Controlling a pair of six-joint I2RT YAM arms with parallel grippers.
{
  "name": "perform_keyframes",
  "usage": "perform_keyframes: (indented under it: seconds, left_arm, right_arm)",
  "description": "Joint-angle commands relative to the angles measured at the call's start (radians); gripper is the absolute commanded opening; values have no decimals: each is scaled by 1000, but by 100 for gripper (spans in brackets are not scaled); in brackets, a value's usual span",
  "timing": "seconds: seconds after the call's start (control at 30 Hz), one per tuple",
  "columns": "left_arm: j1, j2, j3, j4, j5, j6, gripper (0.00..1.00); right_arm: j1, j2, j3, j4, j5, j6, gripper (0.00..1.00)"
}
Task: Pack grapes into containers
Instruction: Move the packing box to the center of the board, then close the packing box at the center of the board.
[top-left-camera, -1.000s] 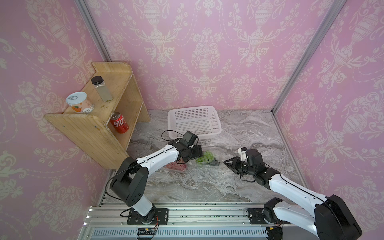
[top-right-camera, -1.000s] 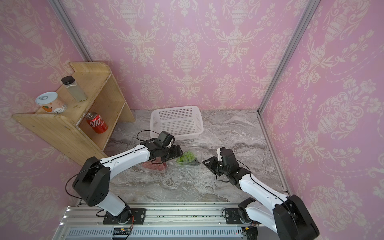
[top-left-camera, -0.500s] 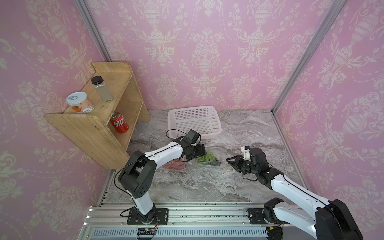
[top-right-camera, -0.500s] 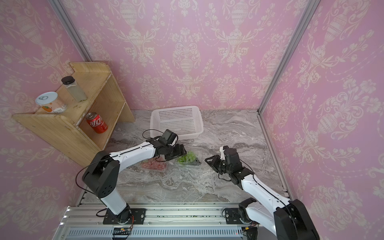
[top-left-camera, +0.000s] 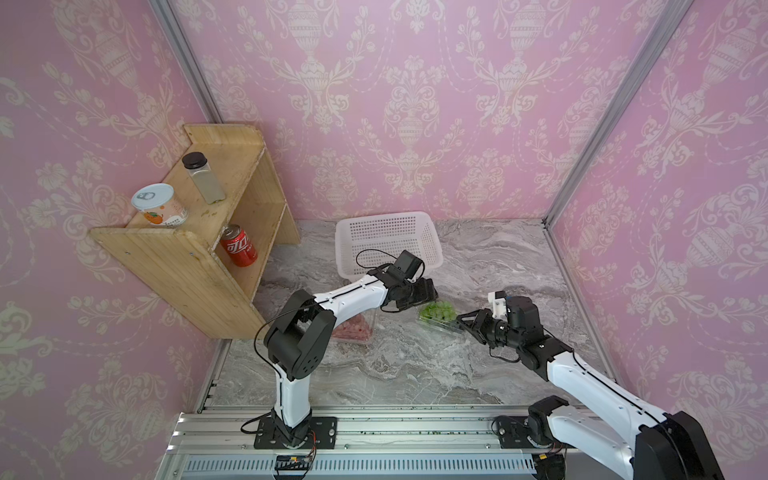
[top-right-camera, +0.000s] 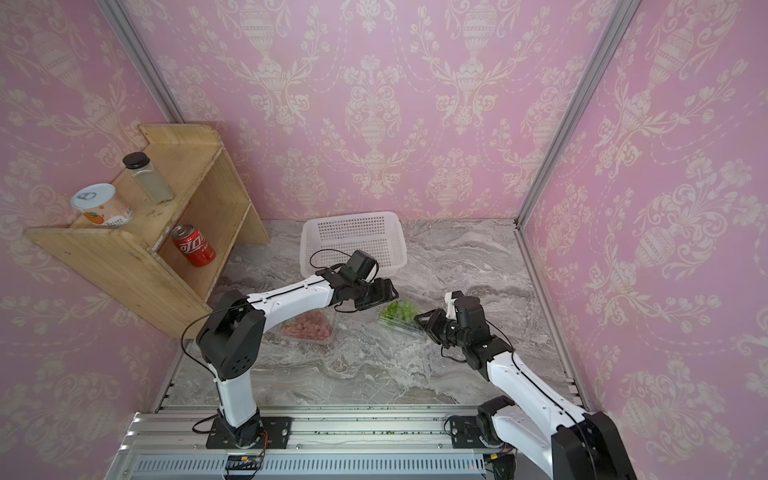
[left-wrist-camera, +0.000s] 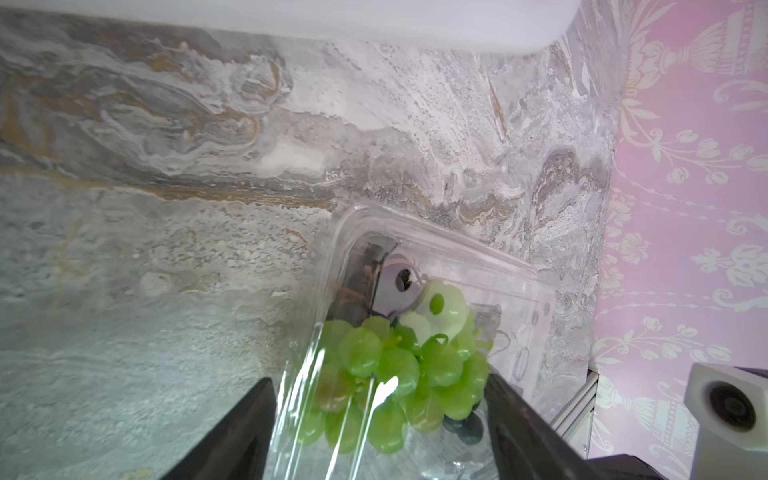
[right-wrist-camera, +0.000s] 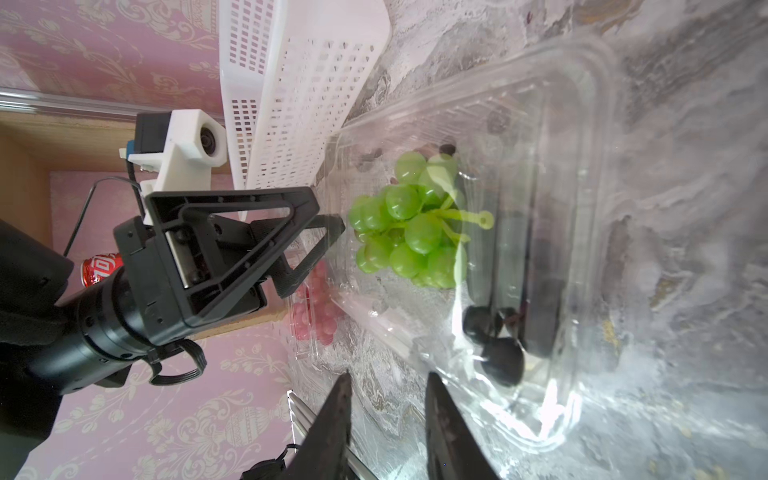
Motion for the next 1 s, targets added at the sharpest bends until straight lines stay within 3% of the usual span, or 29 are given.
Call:
perform_keyframes:
  seconds: [0.0,0.33,0.53,0.6,0.73,0.97]
  left_arm:
    - [-22,28,39,6,34,-23,80]
    - [41,-135,-132,7,-35,19,80]
    - [53,-246,-281,115,-40,19,78]
    - [53,-273,-336,181,-27,2,73]
    - [52,-296,-431,323,-3,-32,53]
    - [46,-298,-550,563,11,-106,43]
  right_arm:
    - [-17,-33,-2,-45,-25,-33,32]
    - [-32,-29,24,-76,-29,-61,35]
    - [-32,-20,56,-83,-38,-73,37]
    - [-32,-21,74,-97,-33,-79,37]
    - [-33,-7,103,-111,-27,-88,37]
    - [-31,69,128,-57,-58,-76,35]
